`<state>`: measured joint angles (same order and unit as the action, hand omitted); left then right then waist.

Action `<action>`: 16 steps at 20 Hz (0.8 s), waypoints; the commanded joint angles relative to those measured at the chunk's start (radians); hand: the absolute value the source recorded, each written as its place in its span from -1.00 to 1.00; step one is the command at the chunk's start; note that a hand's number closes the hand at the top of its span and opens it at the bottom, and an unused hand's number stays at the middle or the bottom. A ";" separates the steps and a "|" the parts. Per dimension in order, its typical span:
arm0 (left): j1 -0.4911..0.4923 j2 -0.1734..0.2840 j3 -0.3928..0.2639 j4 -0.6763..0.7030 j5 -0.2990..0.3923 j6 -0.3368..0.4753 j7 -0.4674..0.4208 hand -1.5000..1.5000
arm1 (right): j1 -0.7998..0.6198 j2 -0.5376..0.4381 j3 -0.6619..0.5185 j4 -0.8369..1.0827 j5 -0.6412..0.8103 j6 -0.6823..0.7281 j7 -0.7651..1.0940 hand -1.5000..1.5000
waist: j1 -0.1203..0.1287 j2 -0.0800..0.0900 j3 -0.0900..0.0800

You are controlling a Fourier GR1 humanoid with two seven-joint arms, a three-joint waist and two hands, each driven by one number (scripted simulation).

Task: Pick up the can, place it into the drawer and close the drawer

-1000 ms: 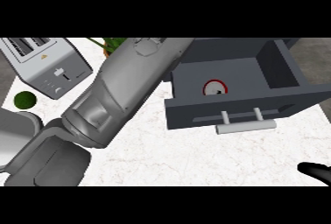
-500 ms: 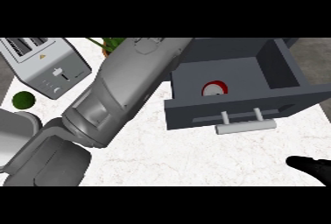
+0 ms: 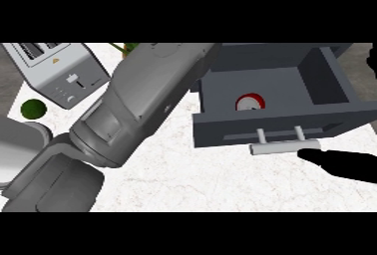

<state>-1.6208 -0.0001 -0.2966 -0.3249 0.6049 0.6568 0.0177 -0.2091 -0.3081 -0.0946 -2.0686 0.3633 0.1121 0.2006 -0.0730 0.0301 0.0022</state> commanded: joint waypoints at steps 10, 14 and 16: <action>-0.060 0.020 -0.003 0.066 -0.023 -0.030 -0.006 -1.00 | -0.179 0.021 0.235 0.411 0.431 -0.138 -0.103 -1.00 | 0.061 -0.011 -0.001; -0.040 0.007 0.024 0.053 -0.010 -0.050 -0.015 -1.00 | -0.244 0.067 0.274 0.614 0.544 -0.240 -0.143 -1.00 | 0.073 -0.011 -0.001; 0.010 0.015 0.026 0.042 -0.014 -0.071 -0.038 -1.00 | -0.308 0.052 0.246 0.724 0.545 -0.249 -0.184 -1.00 | 0.084 -0.013 -0.001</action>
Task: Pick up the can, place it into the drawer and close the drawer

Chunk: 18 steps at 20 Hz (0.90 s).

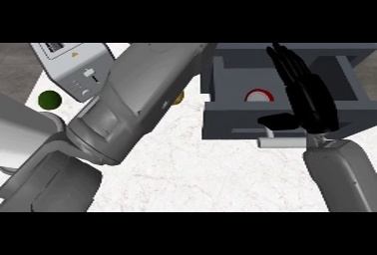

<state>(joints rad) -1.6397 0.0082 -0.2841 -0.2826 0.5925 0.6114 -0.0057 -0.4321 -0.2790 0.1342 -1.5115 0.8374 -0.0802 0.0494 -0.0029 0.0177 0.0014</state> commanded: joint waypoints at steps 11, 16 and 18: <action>0.074 0.116 0.011 -0.092 -0.037 -0.049 0.068 -1.00 | -0.302 0.101 -0.072 0.659 0.189 -0.373 -0.108 -1.00 | 0.046 -0.010 -0.001; 0.110 0.178 -0.007 -0.139 -0.063 -0.069 0.114 -1.00 | -0.425 0.118 -0.124 0.814 0.212 -0.498 -0.108 -1.00 | 0.059 -0.007 0.000; 0.126 0.173 0.003 -0.171 -0.049 -0.079 0.123 -1.00 | -0.482 0.098 -0.152 0.900 0.209 -0.531 -0.133 -1.00 | 0.077 -0.003 0.000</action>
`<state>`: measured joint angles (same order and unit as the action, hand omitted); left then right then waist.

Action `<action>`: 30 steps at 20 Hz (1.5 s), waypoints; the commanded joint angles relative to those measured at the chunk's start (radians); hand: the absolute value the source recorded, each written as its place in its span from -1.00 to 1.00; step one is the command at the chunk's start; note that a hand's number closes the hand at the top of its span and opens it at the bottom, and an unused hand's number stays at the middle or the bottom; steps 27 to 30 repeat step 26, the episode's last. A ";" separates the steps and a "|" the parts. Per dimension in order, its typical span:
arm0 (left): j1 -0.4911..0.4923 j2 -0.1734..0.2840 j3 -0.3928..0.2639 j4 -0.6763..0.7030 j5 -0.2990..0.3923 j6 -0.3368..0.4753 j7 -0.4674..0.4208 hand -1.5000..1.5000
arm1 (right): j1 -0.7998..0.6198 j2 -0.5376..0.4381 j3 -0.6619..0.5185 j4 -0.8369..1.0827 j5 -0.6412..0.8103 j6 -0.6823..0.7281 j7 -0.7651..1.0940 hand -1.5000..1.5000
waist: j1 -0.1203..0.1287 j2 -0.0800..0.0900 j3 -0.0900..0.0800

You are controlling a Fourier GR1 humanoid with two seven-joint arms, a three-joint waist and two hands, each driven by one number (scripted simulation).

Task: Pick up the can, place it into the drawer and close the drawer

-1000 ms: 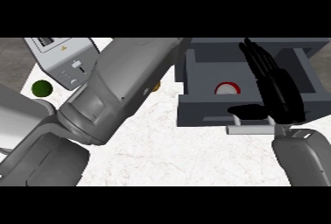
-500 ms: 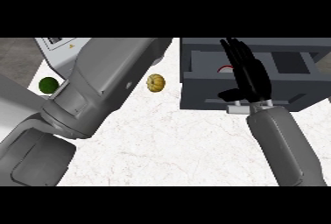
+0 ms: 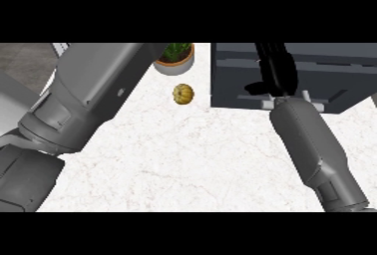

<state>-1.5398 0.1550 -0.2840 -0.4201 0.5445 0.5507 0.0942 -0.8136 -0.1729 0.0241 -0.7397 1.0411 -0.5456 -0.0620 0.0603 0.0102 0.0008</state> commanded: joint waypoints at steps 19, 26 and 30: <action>0.218 0.144 -0.036 -0.325 -0.026 -0.050 0.123 -1.00 | -0.394 -0.036 -0.166 0.385 -0.039 -0.112 -0.070 -1.00 | 0.072 0.006 0.001; 0.350 0.188 -0.040 -0.423 -0.026 -0.074 0.099 -1.00 | -0.399 -0.021 -0.237 0.387 -0.123 -0.092 -0.198 -1.00 | 0.063 0.003 0.001; 0.350 0.188 -0.040 -0.423 -0.026 -0.074 0.099 -1.00 | -0.399 -0.021 -0.237 0.387 -0.123 -0.092 -0.198 -1.00 | 0.063 0.003 0.001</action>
